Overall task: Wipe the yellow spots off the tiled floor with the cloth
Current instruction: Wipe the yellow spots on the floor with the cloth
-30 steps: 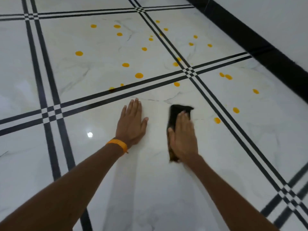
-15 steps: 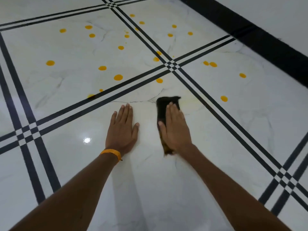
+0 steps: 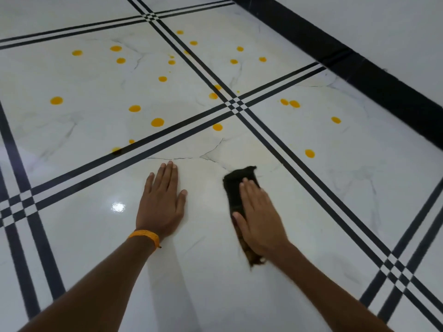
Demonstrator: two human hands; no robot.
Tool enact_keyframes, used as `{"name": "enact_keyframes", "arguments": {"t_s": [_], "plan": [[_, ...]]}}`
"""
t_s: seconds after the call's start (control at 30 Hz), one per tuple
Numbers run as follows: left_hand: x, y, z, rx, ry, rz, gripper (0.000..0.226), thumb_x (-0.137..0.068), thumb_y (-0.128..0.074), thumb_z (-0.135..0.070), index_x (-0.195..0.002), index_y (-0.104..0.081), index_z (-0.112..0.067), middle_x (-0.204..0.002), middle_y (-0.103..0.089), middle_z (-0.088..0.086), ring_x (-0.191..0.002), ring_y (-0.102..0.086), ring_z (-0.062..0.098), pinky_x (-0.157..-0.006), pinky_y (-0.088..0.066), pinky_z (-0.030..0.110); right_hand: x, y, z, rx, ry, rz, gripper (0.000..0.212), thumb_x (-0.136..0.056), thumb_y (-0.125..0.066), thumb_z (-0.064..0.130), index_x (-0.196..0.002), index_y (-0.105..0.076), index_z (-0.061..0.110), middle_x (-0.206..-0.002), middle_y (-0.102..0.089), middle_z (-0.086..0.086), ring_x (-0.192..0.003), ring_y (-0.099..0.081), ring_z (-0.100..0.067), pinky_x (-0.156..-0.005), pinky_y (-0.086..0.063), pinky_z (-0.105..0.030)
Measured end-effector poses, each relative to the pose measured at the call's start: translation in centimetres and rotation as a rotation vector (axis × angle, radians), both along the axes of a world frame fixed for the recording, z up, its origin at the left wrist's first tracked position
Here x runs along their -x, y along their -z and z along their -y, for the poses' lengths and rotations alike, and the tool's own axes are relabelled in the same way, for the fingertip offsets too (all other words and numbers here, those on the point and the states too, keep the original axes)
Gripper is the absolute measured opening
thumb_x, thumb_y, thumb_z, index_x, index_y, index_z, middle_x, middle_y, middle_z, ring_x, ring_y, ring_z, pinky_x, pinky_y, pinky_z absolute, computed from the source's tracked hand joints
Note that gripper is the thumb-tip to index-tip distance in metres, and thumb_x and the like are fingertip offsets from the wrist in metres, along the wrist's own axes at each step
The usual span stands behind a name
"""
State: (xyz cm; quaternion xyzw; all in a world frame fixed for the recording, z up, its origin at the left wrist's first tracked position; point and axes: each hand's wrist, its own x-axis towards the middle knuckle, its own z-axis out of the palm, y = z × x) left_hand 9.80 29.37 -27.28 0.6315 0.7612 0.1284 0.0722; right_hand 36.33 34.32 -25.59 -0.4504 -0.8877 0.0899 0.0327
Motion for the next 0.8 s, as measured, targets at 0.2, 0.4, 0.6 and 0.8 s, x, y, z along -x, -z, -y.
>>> {"name": "enact_keyframes", "arguments": {"t_s": [0.2,0.4,0.6,0.8], "plan": [[0.1,0.0,-0.1,-0.001,-0.008,-0.005,0.068,-0.100,-0.020,-0.043,-0.158,-0.010,-0.009,-0.166,-0.008,0.007,-0.154,-0.004,0.018,-0.125,-0.005,0.042,4.3,-1.0,-11.6,-0.001,0.447,0.042,0.083,-0.096,-0.005,0.052,-0.159,-0.011,-0.002,-0.168,-0.013,-0.021,-0.156,-0.010,-0.032,-0.126,-0.012,-0.046],[0.1,-0.2,0.0,0.003,-0.013,-0.001,0.068,-0.100,-0.018,-0.044,-0.158,-0.008,-0.010,-0.166,-0.008,0.007,-0.153,-0.003,0.018,-0.125,-0.008,0.042,1.0,-0.2,-0.3,0.015,-0.078,-0.014,0.071,-0.104,-0.027,0.048,-0.161,-0.015,0.009,-0.170,-0.012,-0.007,-0.157,-0.009,-0.020,-0.127,-0.013,-0.041],[0.1,-0.8,-0.3,0.014,-0.023,-0.047,0.067,-0.098,-0.030,-0.038,-0.154,-0.023,-0.003,-0.162,-0.024,0.015,-0.150,-0.021,0.029,-0.123,-0.018,0.045,0.8,-0.2,-8.9,-0.014,0.306,0.051,0.080,-0.098,-0.006,0.052,-0.160,-0.011,0.001,-0.169,-0.012,-0.017,-0.157,-0.010,-0.028,-0.128,-0.007,-0.043],[-1.6,-2.8,-5.5,0.058,0.109,-0.104,0.073,-0.090,-0.017,-0.038,-0.146,-0.038,0.005,-0.155,-0.035,0.023,-0.145,-0.030,0.039,-0.121,-0.021,0.049,-4.9,0.3,-4.3,0.000,-0.037,0.031,0.071,-0.104,-0.019,0.051,-0.162,-0.011,0.011,-0.170,-0.007,-0.003,-0.157,-0.002,-0.015,-0.127,-0.011,-0.041]]}}
